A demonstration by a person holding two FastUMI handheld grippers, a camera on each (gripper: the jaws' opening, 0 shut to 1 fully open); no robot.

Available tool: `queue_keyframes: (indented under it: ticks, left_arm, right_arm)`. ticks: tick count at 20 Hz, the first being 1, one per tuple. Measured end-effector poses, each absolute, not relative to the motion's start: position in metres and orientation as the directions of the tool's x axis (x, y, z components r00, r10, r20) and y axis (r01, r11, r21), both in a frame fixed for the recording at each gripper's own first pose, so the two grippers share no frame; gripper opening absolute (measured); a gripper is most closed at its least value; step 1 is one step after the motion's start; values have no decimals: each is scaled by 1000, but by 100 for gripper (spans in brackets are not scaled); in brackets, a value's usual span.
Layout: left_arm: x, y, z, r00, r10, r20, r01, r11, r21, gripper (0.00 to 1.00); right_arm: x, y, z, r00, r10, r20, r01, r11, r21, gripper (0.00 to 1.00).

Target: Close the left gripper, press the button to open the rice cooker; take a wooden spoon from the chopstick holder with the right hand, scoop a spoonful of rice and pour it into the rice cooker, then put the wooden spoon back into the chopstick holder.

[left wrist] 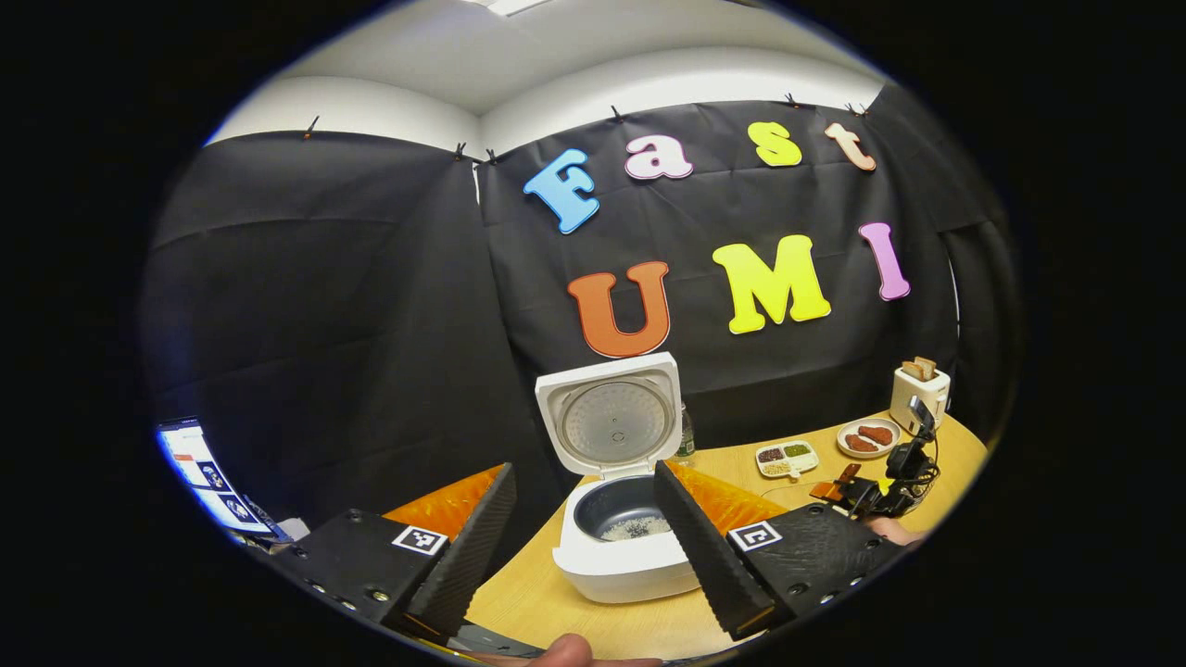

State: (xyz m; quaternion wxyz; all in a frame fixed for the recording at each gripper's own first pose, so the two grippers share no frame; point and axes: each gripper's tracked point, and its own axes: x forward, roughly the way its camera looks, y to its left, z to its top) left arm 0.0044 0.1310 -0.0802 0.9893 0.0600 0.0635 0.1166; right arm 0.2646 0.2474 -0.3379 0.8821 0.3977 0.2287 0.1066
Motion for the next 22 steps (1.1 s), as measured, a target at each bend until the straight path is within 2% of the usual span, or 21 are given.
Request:
queue_keyframes:
  ticks: [1, 4, 7, 11, 17, 22]
  left_arm:
    - [5, 131, -80, 965, 237, -114, -222, 966, 133, 95]
    - [7, 131, -80, 964, 240, -111, -225, 965, 137, 95]
    - [8, 130, -77, 966, 236, -106, -221, 965, 139, 95]
    - [10, 130, -78, 966, 236, -107, -220, 966, 138, 95]
    - [11, 129, -77, 967, 231, -103, -216, 966, 143, 95]
    - [10, 130, -76, 968, 230, -104, -215, 966, 141, 95]
  right_arm:
    - [266, 246, -338, 874, 372, -313, 18, 619, 785, 28]
    - [266, 249, -326, 879, 381, -288, 7, 593, 805, 28]
    - [267, 240, -325, 882, 380, -278, 41, 527, 849, 28]
    - [269, 226, -303, 899, 379, -220, 23, 460, 888, 28]
    - [270, 217, -272, 908, 385, -165, -17, 428, 904, 28]
    - [269, 210, -271, 912, 373, -171, 5, 405, 914, 28]
